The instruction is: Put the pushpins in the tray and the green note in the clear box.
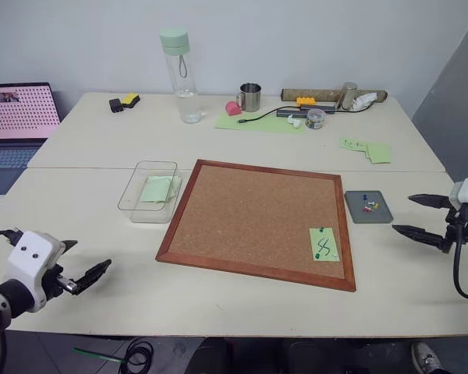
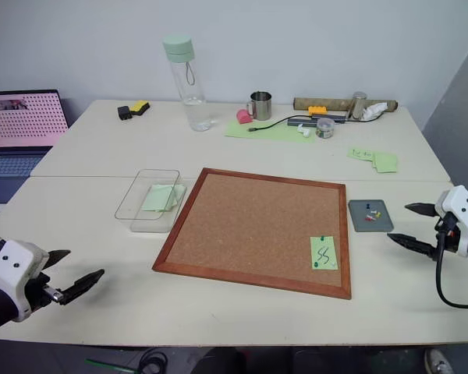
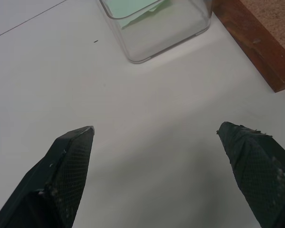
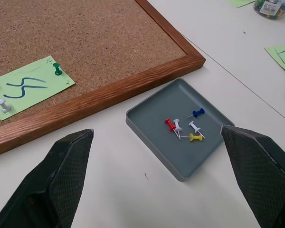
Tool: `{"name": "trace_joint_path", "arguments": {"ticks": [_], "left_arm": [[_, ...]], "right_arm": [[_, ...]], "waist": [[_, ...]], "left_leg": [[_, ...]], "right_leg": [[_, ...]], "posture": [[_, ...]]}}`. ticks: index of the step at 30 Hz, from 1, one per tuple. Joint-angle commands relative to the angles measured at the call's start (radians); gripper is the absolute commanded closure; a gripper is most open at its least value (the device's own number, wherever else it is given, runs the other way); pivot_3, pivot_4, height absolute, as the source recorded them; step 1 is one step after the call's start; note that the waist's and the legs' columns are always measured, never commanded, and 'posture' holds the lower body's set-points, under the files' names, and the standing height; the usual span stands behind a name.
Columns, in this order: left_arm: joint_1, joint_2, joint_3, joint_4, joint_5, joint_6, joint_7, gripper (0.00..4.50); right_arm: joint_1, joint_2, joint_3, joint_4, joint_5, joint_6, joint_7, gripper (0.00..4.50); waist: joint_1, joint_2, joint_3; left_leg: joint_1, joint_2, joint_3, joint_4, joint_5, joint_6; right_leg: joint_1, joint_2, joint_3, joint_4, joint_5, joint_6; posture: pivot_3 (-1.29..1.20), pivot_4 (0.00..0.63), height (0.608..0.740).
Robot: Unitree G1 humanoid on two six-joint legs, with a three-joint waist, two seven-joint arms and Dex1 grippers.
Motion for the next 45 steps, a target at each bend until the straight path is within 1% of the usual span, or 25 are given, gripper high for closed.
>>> {"name": "trace_joint_path", "arguments": {"ticks": [1,11,14,16,18,22,23,24,25,29,30,34,37,41,42,45], "left_arm": [[-0.019,0.002,0.019,-0.011,-0.014,-0.008,-0.002,0.06],[-0.046,-0.005,-0.003,-0.005,-0.009,0.000,-0.004,0.06],[-0.063,-0.010,-0.017,-0.026,-0.028,0.002,-0.013,0.06],[-0.080,-0.009,-0.028,-0.059,-0.056,0.017,-0.028,0.41],[-0.107,0.001,-0.047,-0.094,-0.083,0.039,-0.038,0.62],[-0.186,0.035,-0.114,-0.182,-0.128,0.098,-0.054,1.57],[-0.214,0.040,-0.135,-0.199,-0.138,0.113,-0.052,1.71],[-0.232,0.042,-0.148,-0.209,-0.144,0.124,-0.049,1.95],[-0.281,0.034,-0.196,-0.220,-0.145,0.135,-0.038,2.09],[-0.468,-0.028,-0.429,-0.235,-0.110,0.149,-0.025,2.85],[-0.492,-0.039,-0.461,-0.233,-0.106,0.151,-0.026,3.04],[-0.608,-0.135,-0.650,-0.164,-0.049,0.114,-0.040,3.93],[-0.669,-0.203,-0.734,-0.091,0.002,0.075,-0.033,4.47],[-0.738,-0.324,-0.849,0.080,0.102,-0.030,-0.013,4.47],[-0.748,-0.345,-0.868,0.115,0.125,-0.057,-0.010,4.47],[-0.787,-0.458,-0.900,0.281,0.172,-0.143,0.030,4.47]], "right_arm": [[0.005,-0.019,-0.030,-0.042,0.014,0.007,0.002,0.00],[0.042,-0.009,-0.048,-0.099,0.025,0.033,-0.009,0.00],[0.056,-0.002,-0.054,-0.116,0.029,0.037,-0.015,0.00],[0.059,0.002,-0.054,-0.128,0.035,0.042,-0.019,0.00],[0.061,0.006,-0.054,-0.145,0.042,0.049,-0.024,0.00],[0.069,0.013,-0.063,-0.186,0.064,0.070,-0.036,0.00],[0.071,0.018,-0.065,-0.200,0.071,0.079,-0.042,0.00],[0.073,0.021,-0.067,-0.210,0.076,0.086,-0.046,0.00],[0.071,0.029,-0.064,-0.224,0.082,0.097,-0.053,0.00],[0.065,0.058,-0.037,-0.283,0.099,0.130,-0.072,0.00],[0.065,0.063,-0.034,-0.296,0.103,0.138,-0.074,0.00],[0.062,0.090,0.004,-0.372,0.113,0.171,-0.093,0.00],[0.051,0.107,0.032,-0.399,0.109,0.191,-0.109,0.00],[0.016,0.127,0.095,-0.402,0.080,0.210,-0.131,0.00],[0.009,0.128,0.109,-0.399,0.073,0.211,-0.134,0.00],[-0.037,0.149,0.178,-0.357,0.022,0.200,-0.152,0.00]], "waist": [[0.000,0.000,0.000],[0.001,0.000,0.000],[0.001,0.000,0.000],[0.000,0.000,0.000],[0.000,0.000,0.000],[0.002,0.000,0.000],[0.002,0.000,0.000],[0.002,0.000,0.000],[0.001,0.000,0.000],[0.005,0.000,0.000],[0.005,0.000,0.000],[0.002,0.000,0.000],[0.001,0.000,0.000],[0.003,-0.001,0.000],[0.003,-0.001,0.000],[0.005,-0.001,0.000]], "left_leg": [[0.000,0.000,0.000,0.000,0.000,0.000],[0.000,0.000,0.000,0.000,0.000,0.000],[0.000,0.000,0.000,0.000,0.000,0.000],[0.000,0.000,0.000,0.000,0.000,0.000],[0.000,0.000,0.000,0.000,0.000,0.000],[0.000,0.000,0.000,0.000,0.000,0.000],[0.000,0.000,0.000,0.000,0.000,0.000],[0.000,0.000,-0.001,0.001,0.000,0.000],[0.000,0.000,0.000,0.001,0.000,0.000],[0.000,0.000,-0.001,0.001,0.000,0.000],[0.000,-0.001,0.000,0.001,0.000,0.000],[-0.001,-0.001,0.000,0.001,0.000,0.000],[-0.001,-0.001,0.000,0.001,0.000,0.000],[-0.001,-0.001,0.000,0.003,0.000,0.000],[-0.001,-0.001,0.000,0.003,0.000,0.000],[-0.001,-0.001,0.000,0.003,0.001,-0.001]], "right_leg": [[0.000,0.000,0.000,0.000,0.000,0.000],[0.000,0.000,0.000,0.000,0.000,0.000],[0.000,0.000,0.000,0.000,0.000,0.000],[0.000,0.000,0.000,0.000,0.000,0.000],[0.000,0.000,0.000,0.000,0.000,0.000],[0.000,0.000,0.000,0.000,0.000,0.000],[0.000,0.000,0.000,0.000,0.000,0.000],[0.000,0.000,0.000,0.000,0.000,0.000],[0.000,0.000,0.000,0.001,0.000,0.000],[0.001,0.000,-0.001,0.001,0.000,0.000],[0.001,0.000,0.000,0.002,0.000,0.001],[0.000,0.001,0.000,0.001,0.000,0.001],[0.000,0.001,0.000,0.002,0.000,0.001],[0.000,0.001,0.000,0.002,0.000,0.001],[0.000,0.001,0.000,0.002,0.000,0.001],[0.000,0.001,0.000,0.002,0.000,0.001]], "posture": [[0.00,0.150,0.740],[0.00,0.150,0.740],[0.00,0.150,0.740],[0.00,0.150,0.740],[0.00,0.150,0.740],[0.00,0.150,0.740],[0.00,0.150,0.740],[0.00,0.150,0.740],[0.00,0.150,0.740],[0.00,0.150,0.740],[0.00,0.150,0.740],[0.00,0.150,0.740],[0.00,0.150,0.740],[0.00,0.150,0.740],[0.00,0.150,0.740],[0.00,0.150,0.740]]}}
